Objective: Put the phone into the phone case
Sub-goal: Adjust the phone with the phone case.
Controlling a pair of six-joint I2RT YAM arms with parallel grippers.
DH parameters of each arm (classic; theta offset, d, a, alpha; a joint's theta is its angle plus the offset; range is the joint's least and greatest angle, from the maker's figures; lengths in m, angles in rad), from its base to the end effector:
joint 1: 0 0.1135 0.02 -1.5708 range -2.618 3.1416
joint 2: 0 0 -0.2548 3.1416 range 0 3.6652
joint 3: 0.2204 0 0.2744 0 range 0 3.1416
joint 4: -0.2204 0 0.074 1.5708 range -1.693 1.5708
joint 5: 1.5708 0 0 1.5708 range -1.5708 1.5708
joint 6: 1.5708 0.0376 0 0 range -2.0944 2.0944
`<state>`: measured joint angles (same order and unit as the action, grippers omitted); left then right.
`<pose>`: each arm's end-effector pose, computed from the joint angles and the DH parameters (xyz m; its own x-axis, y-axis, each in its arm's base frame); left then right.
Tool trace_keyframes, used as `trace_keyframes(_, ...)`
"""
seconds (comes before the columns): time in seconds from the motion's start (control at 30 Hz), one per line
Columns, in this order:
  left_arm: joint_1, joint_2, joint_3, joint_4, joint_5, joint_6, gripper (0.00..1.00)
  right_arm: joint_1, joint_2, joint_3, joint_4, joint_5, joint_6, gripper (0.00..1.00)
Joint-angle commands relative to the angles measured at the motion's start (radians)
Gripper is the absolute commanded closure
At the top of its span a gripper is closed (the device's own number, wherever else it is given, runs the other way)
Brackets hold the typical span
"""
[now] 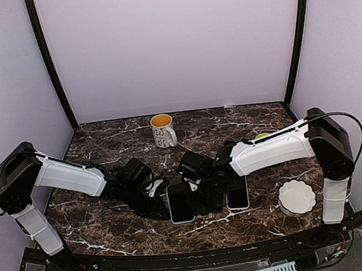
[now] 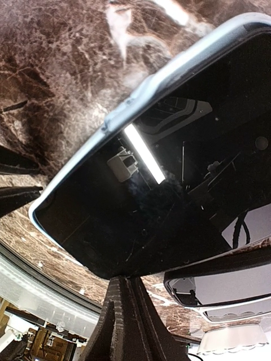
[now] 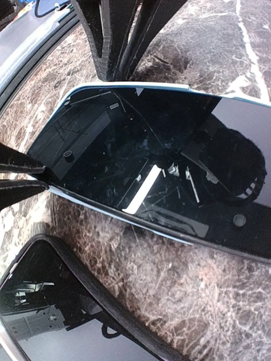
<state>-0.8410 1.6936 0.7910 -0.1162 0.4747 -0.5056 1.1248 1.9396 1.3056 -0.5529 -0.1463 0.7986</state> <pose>0.2009 -0.2504 0.1019 -0.8951 0.3545 -0.2703 0.4448 0.6699 -0.5945 0.1697 0.3675 0.1378 -0.9353 -0.3132 -0.1645 -0.3526 0.8626 0.3626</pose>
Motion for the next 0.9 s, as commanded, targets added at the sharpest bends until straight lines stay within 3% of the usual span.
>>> trace_keyframes(0.0, -0.012, 0.038, -0.044, -0.061, -0.071, 0.006, 0.9, 0.063, 0.094, -0.007, 0.141, -0.129, 0.007, 0.96)
trace_keyframes(0.17, -0.013, 0.023, -0.042, -0.064, -0.084, 0.013, 0.9, 0.067, 0.095, -0.036, 0.083, -0.06, 0.015, 0.97)
trace_keyframes(0.47, -0.011, -0.017, -0.007, -0.124, -0.125, 0.041, 0.88, 0.078, 0.213, 0.061, -0.261, 0.254, -0.07, 0.96)
trace_keyframes(0.63, -0.011, -0.067, 0.031, -0.178, -0.14, 0.069, 0.86, 0.078, 0.231, 0.061, -0.291, 0.318, -0.081, 0.94)
trace_keyframes(0.87, 0.001, -0.095, 0.09, -0.251, -0.164, 0.105, 0.82, 0.078, 0.156, 0.164, -0.264, 0.33, -0.091, 0.8)
